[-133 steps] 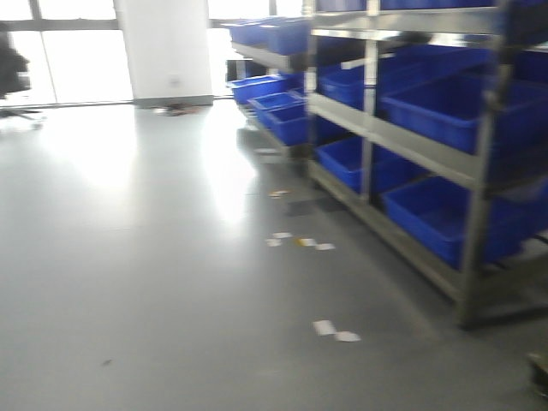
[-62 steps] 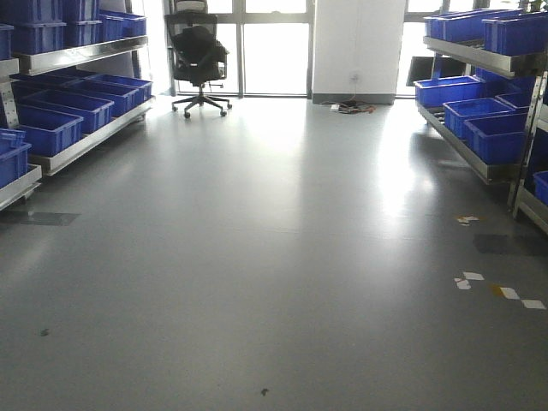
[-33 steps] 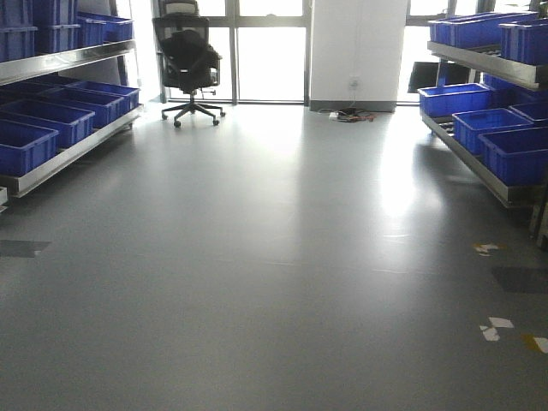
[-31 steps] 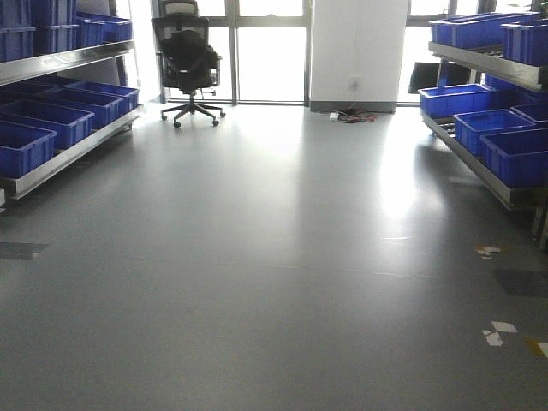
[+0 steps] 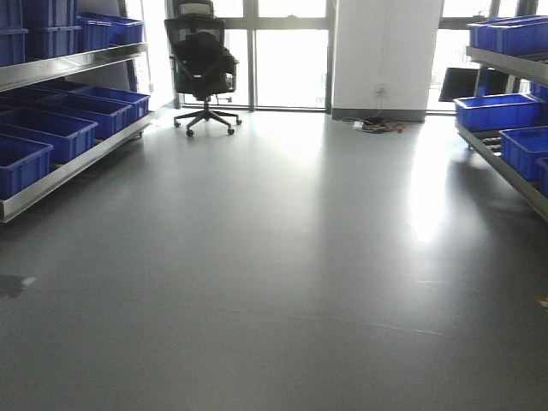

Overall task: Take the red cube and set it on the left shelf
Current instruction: 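Drive the base to the shelving while holding the red cube, then position the right gripper over the blue crate on the shelf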

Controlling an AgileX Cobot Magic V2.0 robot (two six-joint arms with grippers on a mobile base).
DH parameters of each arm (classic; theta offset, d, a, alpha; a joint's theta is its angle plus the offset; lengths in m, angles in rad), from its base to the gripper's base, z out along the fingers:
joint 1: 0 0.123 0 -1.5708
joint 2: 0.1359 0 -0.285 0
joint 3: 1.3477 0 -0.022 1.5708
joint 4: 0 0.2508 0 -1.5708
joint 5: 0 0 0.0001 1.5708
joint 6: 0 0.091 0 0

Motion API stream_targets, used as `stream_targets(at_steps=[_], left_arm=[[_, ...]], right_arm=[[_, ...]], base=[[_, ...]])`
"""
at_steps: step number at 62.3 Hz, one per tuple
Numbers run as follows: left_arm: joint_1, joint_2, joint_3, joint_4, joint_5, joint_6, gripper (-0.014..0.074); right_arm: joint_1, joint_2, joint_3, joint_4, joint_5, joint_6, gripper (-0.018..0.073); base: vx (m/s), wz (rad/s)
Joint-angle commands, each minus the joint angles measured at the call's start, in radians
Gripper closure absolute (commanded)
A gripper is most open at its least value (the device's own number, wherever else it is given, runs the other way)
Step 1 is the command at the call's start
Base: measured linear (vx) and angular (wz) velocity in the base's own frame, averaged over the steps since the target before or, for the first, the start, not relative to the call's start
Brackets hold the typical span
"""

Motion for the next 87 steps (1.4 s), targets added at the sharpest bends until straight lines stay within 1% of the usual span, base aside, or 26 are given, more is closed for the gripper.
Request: stream_targets(at_steps=[1,31,51,69,87], left_arm=[[-0.005,-0.014,0.024,-0.005,-0.090,-0.007,0.0495],[-0.005,-0.014,0.024,-0.005,-0.090,-0.007,0.0495],[-0.005,-0.014,0.024,-0.005,-0.090,-0.007,0.0495],[-0.005,-0.014,0.024,-0.005,-0.090,-0.007,0.0495],[-0.005,-0.014,0.024,-0.005,-0.090,-0.007,0.0495]], right_arm=[[-0.007,0.012,-0.025,-0.043,-0.072,-0.007,0.0501],[-0.007,0.012,-0.025,-0.043,-0.071,-0.007,0.0501],[-0.007,0.012,-0.025,-0.043,-0.071,-0.007,0.0501],[-0.007,0.012,-0.025,-0.043,-0.070,-0.007,0.0501],[-0.007,0.012,-0.025,-0.043,-0.058,-0.007,0.0501]], base=[[0.67,0.17],[0.64,0.26],[0.61,0.47],[0.56,0.69],[0.51,0.93]])
